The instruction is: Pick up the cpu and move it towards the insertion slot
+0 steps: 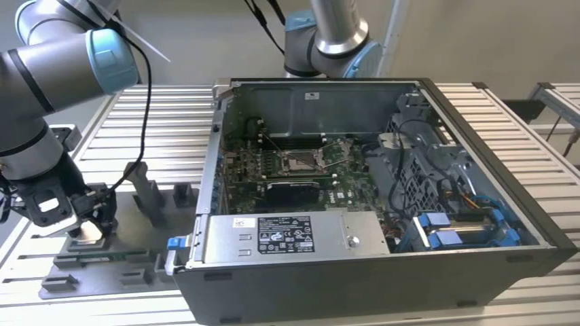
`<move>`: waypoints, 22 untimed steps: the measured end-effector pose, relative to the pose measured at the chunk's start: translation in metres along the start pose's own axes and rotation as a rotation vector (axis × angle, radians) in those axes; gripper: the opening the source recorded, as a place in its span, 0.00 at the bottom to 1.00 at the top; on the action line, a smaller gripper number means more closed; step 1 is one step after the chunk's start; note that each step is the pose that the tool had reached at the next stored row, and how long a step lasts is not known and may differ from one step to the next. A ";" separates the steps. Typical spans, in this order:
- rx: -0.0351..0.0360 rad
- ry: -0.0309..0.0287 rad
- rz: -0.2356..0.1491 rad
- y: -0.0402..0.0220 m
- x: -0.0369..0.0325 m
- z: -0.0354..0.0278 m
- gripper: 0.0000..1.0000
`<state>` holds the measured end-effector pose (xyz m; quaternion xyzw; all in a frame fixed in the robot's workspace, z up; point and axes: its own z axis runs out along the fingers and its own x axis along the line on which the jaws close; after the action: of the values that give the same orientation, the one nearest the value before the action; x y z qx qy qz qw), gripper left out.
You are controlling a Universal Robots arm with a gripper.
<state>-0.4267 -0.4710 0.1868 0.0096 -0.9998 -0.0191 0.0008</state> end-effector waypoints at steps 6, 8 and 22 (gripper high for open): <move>-0.0001 -0.0002 0.000 0.0003 0.0000 -0.0062 0.00; -0.0001 -0.0001 0.000 0.0004 0.0000 -0.0097 0.00; 0.0000 -0.0001 0.000 0.0016 0.0000 -0.0418 0.00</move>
<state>-0.4266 -0.4710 0.2286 0.0096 -0.9998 -0.0191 0.0007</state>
